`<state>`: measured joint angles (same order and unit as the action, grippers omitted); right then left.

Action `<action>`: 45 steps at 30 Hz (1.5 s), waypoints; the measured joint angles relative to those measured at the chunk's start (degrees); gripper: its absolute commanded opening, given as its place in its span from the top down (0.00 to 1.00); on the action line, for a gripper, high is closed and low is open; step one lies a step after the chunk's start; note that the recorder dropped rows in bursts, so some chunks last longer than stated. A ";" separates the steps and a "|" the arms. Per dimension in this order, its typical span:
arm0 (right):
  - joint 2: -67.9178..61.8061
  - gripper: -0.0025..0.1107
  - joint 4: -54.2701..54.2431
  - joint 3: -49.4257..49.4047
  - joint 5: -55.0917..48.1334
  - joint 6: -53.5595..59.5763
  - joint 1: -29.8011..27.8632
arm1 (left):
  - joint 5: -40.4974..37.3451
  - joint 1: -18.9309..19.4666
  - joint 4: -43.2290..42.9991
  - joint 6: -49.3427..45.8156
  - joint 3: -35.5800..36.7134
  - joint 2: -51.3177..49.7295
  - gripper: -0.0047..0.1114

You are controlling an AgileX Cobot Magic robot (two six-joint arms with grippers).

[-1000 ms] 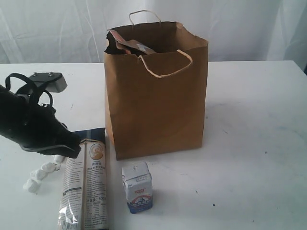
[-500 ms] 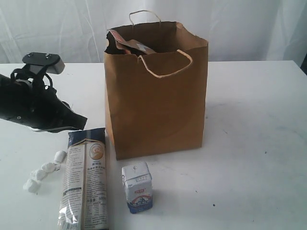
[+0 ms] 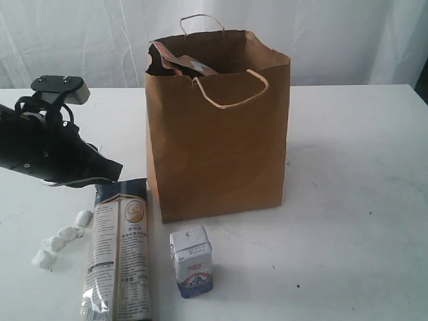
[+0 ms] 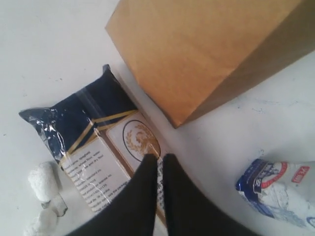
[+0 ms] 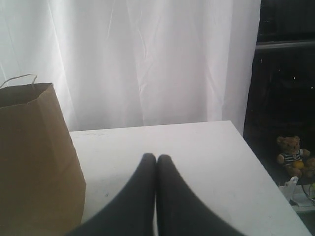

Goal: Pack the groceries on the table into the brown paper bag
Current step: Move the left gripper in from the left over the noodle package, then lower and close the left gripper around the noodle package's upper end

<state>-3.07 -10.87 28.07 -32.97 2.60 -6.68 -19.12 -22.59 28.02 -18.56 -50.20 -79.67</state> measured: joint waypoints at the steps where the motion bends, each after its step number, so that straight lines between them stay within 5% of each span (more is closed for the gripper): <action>1: 0.00 0.98 0.00 0.00 0.00 0.00 0.00 | -0.57 0.00 -0.18 0.00 0.00 0.00 0.59; 5: 0.00 0.98 0.00 0.00 -0.10 0.00 0.00 | -2.67 0.00 -1.25 -2.75 0.00 0.00 0.05; 26: 0.00 0.98 0.00 0.00 -0.09 -0.09 0.00 | 8.97 0.00 5.33 -0.52 0.00 0.00 0.06; 32: 0.00 0.98 0.00 0.00 -0.09 -0.09 0.00 | -3.10 -0.13 1.01 21.99 0.00 -0.44 0.06; 38: 0.00 0.98 0.00 0.00 0.29 -0.09 0.00 | -10.40 -1.66 -23.63 46.07 0.00 -5.39 0.06; 45: 0.00 0.98 0.00 0.00 3.04 -0.09 0.00 | -8.75 -8.10 -28.52 53.66 0.10 -7.87 0.06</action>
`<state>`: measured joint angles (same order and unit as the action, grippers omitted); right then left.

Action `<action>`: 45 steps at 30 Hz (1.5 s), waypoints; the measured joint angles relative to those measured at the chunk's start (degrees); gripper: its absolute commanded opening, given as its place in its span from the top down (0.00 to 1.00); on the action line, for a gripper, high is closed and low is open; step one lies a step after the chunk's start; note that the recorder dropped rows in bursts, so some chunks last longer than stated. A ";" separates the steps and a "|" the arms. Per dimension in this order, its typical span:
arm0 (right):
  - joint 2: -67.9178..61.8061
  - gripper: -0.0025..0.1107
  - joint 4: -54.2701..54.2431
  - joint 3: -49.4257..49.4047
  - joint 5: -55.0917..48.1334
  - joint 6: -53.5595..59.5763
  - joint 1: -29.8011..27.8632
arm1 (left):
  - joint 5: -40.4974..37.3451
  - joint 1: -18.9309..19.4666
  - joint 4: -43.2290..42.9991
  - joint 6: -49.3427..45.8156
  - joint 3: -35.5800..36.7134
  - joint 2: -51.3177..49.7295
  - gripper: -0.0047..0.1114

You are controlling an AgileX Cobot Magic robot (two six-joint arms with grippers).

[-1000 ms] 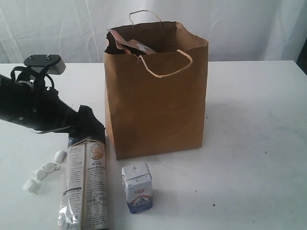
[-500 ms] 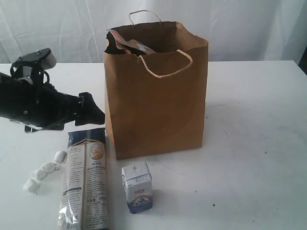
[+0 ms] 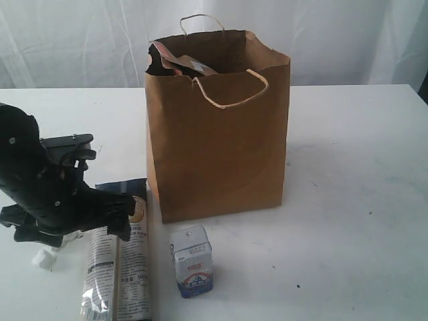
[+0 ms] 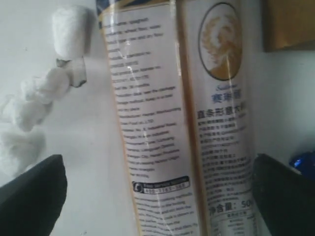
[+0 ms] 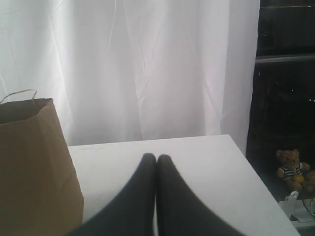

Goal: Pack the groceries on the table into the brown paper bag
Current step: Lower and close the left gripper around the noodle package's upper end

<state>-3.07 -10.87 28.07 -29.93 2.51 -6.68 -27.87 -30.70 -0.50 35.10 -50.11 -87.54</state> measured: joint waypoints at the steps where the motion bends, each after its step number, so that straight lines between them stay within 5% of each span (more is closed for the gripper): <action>1: 0.00 0.98 0.00 0.00 0.08 0.00 0.00 | 0.44 -0.66 -0.09 0.27 0.00 0.00 0.06; 10: 0.00 0.98 -14.32 0.00 -7.81 6.54 0.00 | 9.34 -1.93 -0.18 6.02 0.00 -0.16 0.06; 19: 0.00 0.98 -15.40 0.00 -9.15 7.97 0.00 | 9.45 -1.93 -10.45 14.77 0.00 -6.99 0.06; 45: 0.00 0.98 -17.44 0.00 -9.41 7.97 0.00 | 14.59 -3.93 -12.39 16.35 0.00 -9.85 0.06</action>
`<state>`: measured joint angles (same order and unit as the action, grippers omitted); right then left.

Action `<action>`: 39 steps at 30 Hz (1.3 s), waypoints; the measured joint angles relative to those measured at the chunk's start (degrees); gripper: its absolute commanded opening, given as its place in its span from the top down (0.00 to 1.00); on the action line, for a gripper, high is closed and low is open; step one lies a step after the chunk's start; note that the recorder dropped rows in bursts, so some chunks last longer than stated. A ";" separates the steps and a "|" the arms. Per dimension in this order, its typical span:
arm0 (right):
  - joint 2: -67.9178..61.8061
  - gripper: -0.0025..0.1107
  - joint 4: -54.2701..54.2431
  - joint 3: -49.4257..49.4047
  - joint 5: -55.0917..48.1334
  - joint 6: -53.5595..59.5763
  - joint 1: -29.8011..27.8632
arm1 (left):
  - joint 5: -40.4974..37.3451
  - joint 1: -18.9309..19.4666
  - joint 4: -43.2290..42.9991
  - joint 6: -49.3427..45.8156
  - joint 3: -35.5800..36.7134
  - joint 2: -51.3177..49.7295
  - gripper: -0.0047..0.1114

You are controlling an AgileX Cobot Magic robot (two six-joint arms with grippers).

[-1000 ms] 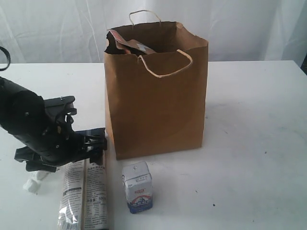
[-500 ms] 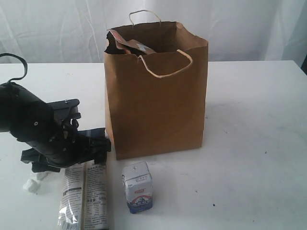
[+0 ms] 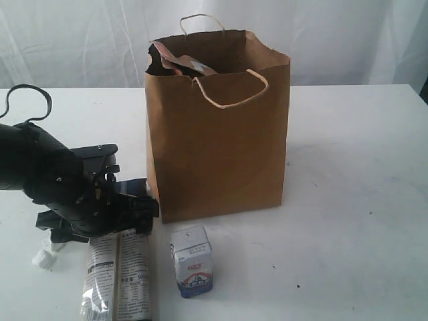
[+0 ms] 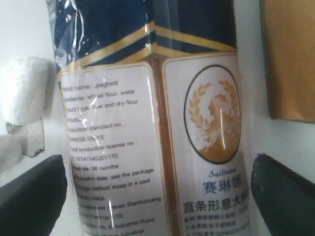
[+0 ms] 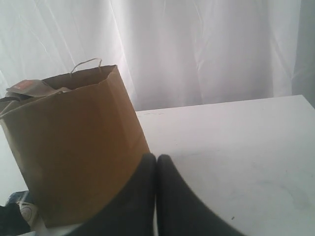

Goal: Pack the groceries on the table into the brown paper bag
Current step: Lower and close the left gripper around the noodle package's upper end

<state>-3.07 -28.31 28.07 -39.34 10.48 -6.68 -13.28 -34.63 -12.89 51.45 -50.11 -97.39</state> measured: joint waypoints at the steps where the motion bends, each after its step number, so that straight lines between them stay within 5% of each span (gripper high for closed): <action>1: 0.00 0.98 0.00 0.00 0.00 0.00 0.00 | 0.55 0.00 -0.10 -0.09 0.00 0.00 0.06; 19: 0.00 0.98 0.00 0.00 -0.12 0.00 0.00 | 9.06 0.00 -0.20 -0.65 0.02 0.00 0.06; 28: 0.00 0.98 -0.09 0.00 -0.12 0.00 0.00 | 0.51 0.00 -3.25 -3.31 0.02 -0.23 0.06; 39: 0.00 0.98 -0.09 0.00 -0.33 2.52 0.00 | 3.50 -0.03 -5.45 -3.75 0.02 -1.20 0.06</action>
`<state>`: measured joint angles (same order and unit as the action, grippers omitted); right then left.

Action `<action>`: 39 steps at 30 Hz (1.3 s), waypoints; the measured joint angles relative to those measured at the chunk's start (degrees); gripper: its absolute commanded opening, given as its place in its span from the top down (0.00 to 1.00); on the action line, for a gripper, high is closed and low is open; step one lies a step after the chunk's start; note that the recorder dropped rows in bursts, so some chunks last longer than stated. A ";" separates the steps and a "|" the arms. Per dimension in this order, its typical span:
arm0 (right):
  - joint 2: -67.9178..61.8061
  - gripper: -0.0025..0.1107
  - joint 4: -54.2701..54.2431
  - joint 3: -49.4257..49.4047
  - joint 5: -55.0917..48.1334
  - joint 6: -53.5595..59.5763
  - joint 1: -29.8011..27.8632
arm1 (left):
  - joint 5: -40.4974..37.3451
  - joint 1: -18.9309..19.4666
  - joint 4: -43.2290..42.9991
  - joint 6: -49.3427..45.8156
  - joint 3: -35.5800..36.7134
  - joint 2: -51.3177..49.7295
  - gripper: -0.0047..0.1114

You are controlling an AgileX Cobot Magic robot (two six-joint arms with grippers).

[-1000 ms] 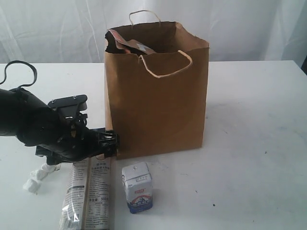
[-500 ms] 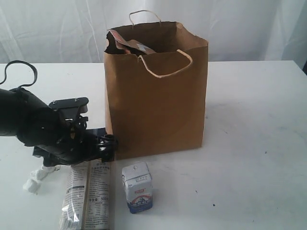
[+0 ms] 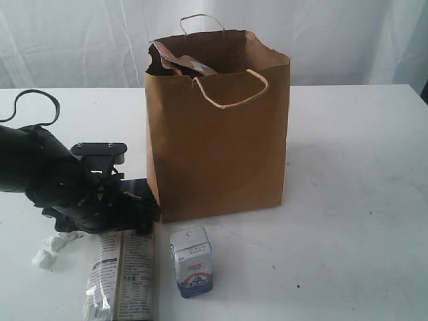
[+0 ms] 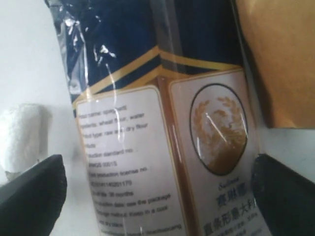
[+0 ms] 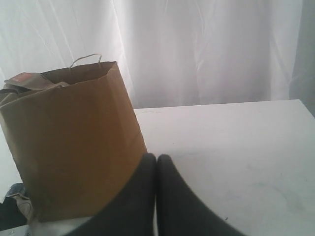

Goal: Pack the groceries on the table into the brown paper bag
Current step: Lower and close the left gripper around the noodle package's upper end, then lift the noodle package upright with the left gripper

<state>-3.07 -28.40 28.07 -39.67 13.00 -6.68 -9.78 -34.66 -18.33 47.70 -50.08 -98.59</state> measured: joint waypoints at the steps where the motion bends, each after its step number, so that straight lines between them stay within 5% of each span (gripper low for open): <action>1: 0.00 0.98 0.00 0.00 0.00 0.00 0.00 | 0.38 0.00 0.00 0.00 0.00 -0.28 0.06; 5: 0.00 0.98 0.00 0.00 0.00 0.00 0.00 | 0.75 0.00 0.00 0.00 0.00 -0.46 0.06; 8: 0.00 0.98 0.00 0.00 0.00 0.00 0.00 | 0.42 0.00 0.11 0.00 0.00 -0.46 0.16; 17: 0.00 0.98 0.00 0.00 0.00 0.00 0.00 | -1.25 0.00 0.46 0.00 -0.22 -0.12 0.95; 39: 0.00 0.98 0.00 0.00 -0.10 0.10 0.00 | -10.47 0.00 0.35 -13.07 -3.96 14.24 0.96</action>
<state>-3.07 -28.40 28.07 -39.77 13.09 -6.68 -20.26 -34.66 -17.98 34.63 -54.05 -84.35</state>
